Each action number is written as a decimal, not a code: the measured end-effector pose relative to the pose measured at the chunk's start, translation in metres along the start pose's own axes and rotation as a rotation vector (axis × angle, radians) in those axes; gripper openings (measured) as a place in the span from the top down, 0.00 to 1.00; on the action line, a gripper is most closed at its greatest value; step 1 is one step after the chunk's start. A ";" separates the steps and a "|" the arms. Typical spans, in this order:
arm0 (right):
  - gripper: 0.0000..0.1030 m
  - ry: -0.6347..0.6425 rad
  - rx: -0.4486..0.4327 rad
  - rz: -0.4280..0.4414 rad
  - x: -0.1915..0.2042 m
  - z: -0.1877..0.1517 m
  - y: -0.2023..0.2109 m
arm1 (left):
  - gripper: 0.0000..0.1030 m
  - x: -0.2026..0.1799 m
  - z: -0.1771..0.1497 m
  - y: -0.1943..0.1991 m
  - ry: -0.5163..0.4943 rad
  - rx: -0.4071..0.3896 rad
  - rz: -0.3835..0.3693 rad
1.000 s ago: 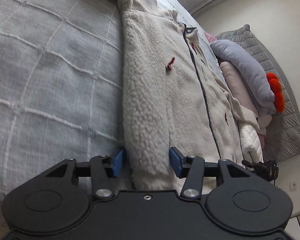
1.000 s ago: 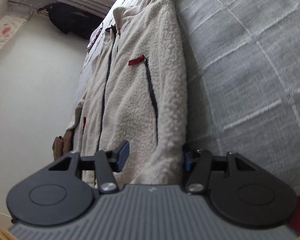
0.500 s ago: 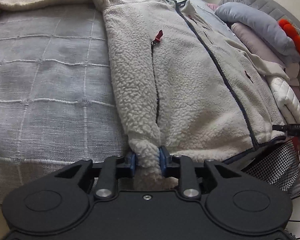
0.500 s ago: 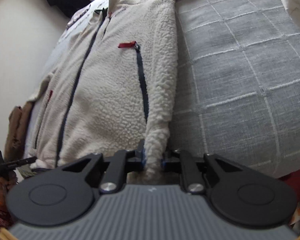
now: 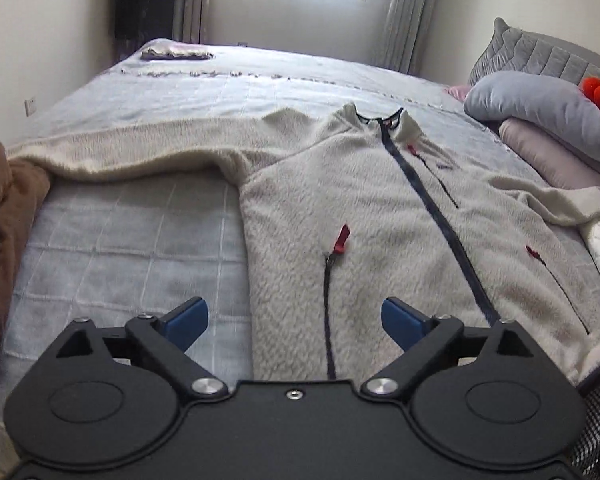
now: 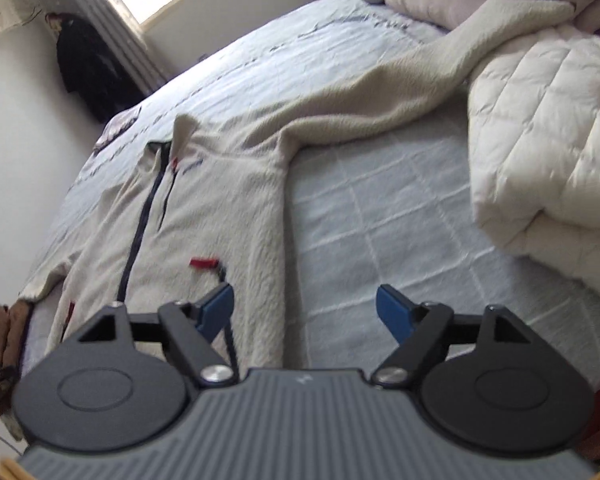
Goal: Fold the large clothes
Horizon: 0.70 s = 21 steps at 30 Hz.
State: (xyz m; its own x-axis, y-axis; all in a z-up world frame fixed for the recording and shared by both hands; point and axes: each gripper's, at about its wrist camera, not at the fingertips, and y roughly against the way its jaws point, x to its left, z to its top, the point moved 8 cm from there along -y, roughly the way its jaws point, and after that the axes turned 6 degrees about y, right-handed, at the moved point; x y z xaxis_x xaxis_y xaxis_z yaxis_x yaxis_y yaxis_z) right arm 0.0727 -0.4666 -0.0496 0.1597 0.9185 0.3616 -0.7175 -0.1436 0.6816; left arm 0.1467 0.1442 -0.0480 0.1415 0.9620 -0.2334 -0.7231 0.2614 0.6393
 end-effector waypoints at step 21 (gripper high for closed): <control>0.26 -0.367 -0.349 -0.304 -0.210 0.185 -0.075 | 0.01 -0.098 0.065 -0.164 0.021 -0.013 -0.119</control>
State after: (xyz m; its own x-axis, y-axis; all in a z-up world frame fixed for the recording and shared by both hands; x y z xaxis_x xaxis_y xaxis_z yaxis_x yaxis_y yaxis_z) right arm 0.2183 -0.7173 -0.0585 0.5725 0.7029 0.4221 -0.7737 0.2928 0.5618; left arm 0.2959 0.0121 -0.0822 0.2132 0.9222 -0.3226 -0.7105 0.3730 0.5967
